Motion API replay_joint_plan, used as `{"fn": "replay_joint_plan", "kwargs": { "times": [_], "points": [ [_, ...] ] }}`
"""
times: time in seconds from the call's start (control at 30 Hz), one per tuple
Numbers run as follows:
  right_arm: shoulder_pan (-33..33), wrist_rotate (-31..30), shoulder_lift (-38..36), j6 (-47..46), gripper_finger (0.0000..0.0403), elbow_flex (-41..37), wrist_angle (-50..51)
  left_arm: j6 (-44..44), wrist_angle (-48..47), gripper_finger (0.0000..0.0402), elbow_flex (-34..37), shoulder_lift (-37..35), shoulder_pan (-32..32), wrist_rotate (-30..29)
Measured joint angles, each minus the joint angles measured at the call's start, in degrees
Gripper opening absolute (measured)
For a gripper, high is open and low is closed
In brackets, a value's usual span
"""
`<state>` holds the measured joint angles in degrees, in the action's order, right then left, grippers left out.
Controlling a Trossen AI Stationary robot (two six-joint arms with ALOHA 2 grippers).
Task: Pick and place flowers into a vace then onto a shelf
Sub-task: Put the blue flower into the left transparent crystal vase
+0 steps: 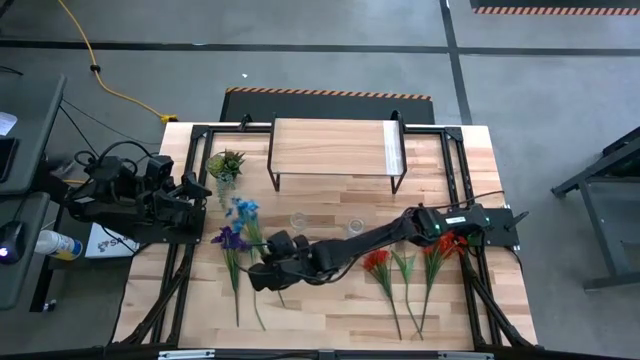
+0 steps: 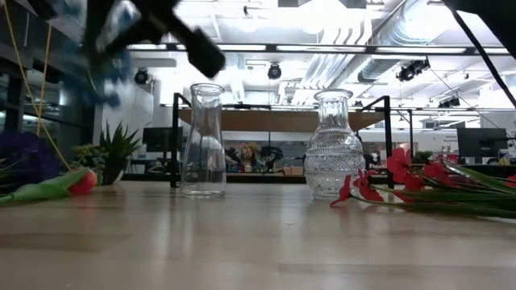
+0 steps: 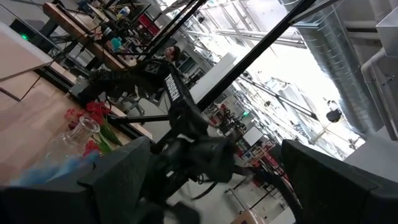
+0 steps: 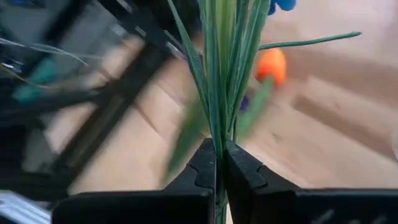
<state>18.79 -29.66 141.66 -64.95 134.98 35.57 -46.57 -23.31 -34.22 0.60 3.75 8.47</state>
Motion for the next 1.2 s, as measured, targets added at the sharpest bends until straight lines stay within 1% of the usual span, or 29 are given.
{"fn": "replay_joint_plan", "kwargs": {
  "times": [0.13, 0.5, 0.77, 0.97, 1.07, 1.2],
  "points": [
    [0.0, -2.64, -2.33, 4.35, 0.0006, 0.0, -4.39, 0.0, -0.11, 0.0395, 0.0, 0.0, 0.01, -0.02],
    [0.39, -10.64, -8.8, 14.44, 0.0006, 0.02, -5.68, 0.0, -0.18, 0.0395, 0.0, 0.0, 0.0, -0.06],
    [0.76, -15.13, -12.39, 24.98, 0.0006, 0.02, -11.65, -0.17, -0.93, 0.0395, 0.0, 0.0, 0.0, -0.09],
    [0.76, -17.34, -14.64, 34.22, 0.0005, 0.0, -16.59, -0.17, -2.72, 0.0395, -0.02, 0.0, 0.02, -0.09],
    [0.76, -17.97, -16.13, 37.79, 0.0006, 0.0, -17.01, -0.2, -4.58, 0.0395, -0.02, 0.0, 0.0, -0.09],
    [0.85, -21.12, -18.29, 43.52, 0.0004, 0.0, -16.87, -0.2, -6.06, 0.0395, -0.02, 0.0, 0.0, -0.16]
  ]
}}
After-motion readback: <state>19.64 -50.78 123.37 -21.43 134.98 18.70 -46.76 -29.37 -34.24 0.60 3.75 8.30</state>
